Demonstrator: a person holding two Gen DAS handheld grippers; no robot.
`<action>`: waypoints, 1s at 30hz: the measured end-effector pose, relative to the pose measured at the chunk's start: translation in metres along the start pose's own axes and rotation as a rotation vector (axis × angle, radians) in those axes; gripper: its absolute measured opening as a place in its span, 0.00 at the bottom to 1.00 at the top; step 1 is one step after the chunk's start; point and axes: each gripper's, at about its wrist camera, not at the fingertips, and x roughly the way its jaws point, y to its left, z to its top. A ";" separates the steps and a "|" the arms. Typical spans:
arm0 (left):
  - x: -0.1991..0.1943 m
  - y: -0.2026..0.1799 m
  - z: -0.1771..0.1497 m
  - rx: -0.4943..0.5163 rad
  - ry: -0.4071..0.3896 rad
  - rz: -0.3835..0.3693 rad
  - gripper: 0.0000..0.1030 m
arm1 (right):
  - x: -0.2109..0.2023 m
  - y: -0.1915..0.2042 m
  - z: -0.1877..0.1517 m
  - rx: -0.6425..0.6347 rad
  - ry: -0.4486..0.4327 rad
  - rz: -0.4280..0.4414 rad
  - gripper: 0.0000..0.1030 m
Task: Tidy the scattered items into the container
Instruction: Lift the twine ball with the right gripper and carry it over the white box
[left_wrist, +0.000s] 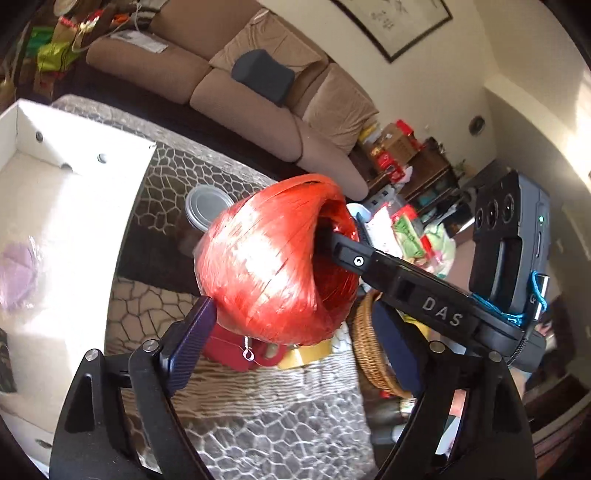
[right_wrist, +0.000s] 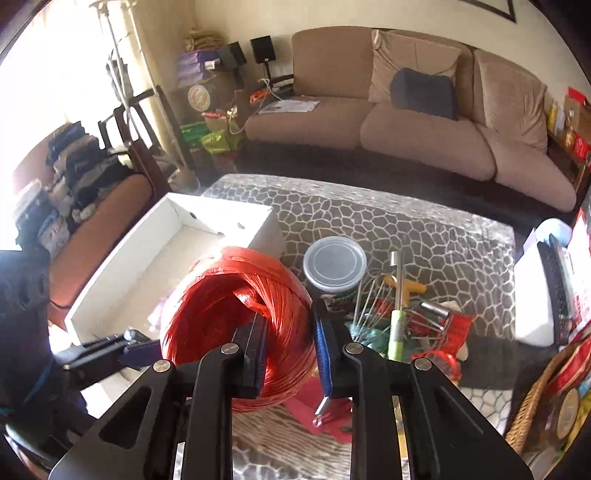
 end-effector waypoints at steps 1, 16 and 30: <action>-0.006 0.004 0.000 -0.019 -0.003 -0.030 0.84 | -0.007 0.000 -0.001 0.024 -0.010 0.022 0.21; -0.083 0.005 -0.016 -0.076 -0.076 0.076 0.55 | -0.071 0.066 -0.028 0.042 -0.025 0.045 0.21; -0.174 0.022 -0.003 0.009 -0.109 0.229 0.50 | -0.086 0.155 -0.021 -0.123 -0.042 0.002 0.22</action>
